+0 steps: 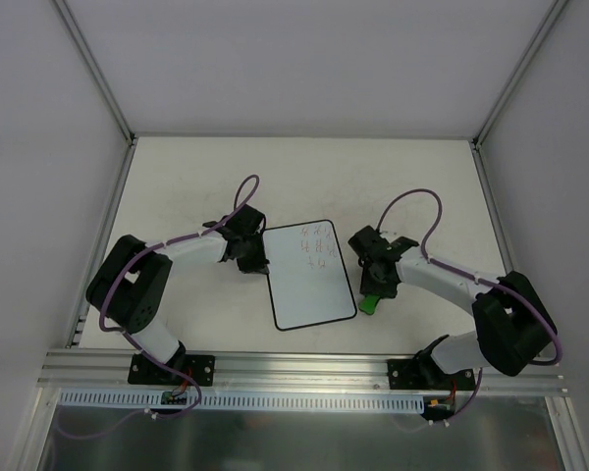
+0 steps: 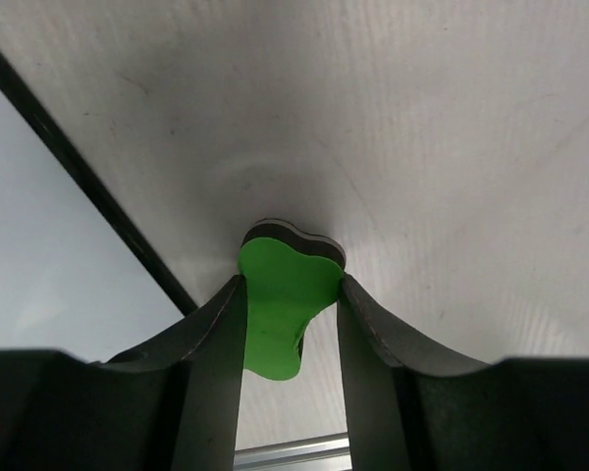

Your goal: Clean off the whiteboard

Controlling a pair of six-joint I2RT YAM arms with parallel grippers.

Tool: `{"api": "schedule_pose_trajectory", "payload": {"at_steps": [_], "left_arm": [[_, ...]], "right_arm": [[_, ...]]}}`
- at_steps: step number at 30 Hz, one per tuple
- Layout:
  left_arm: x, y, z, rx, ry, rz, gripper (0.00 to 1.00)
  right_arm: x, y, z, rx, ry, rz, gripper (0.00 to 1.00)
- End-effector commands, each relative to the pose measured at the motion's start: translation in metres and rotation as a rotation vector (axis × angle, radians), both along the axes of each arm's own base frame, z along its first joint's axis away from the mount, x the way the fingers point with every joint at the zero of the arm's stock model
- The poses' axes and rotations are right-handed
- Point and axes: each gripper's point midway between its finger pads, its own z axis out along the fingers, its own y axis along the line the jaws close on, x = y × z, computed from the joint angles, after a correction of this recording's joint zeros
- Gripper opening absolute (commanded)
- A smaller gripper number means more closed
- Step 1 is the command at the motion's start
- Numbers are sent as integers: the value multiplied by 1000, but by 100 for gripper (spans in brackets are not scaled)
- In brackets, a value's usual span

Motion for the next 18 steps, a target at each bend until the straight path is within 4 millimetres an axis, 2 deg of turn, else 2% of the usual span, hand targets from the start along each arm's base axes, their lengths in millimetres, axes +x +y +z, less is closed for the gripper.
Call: {"api": "schedule_pose_trajectory", "payload": {"at_steps": [1,5,9,10,14,15,16,18], "left_arm": [[-41,57,-34,231,141,-4,0],[-40,57,-32,227,136,-4,0],[-40,56,-32,225,136,-8,0],[-40,56,-32,225,136,-8,0],[-40,55,-32,224,136,-8,0],[-40,55,-32,224,136,-10,0],[-40,55,-32,224,136,-8,0],[-40,55,-32,224,136,-10,0]], "right_arm": [[10,-12,22,-66,-48,20,0],[27,11,43,-12,-101,105,0],[34,51,55,66,-127,218,0],[30,65,56,72,-133,263,0],[23,111,50,86,-119,378,0],[27,123,53,96,-135,399,0],[22,133,43,76,-116,431,0],[23,145,36,71,-119,463,0]]}}
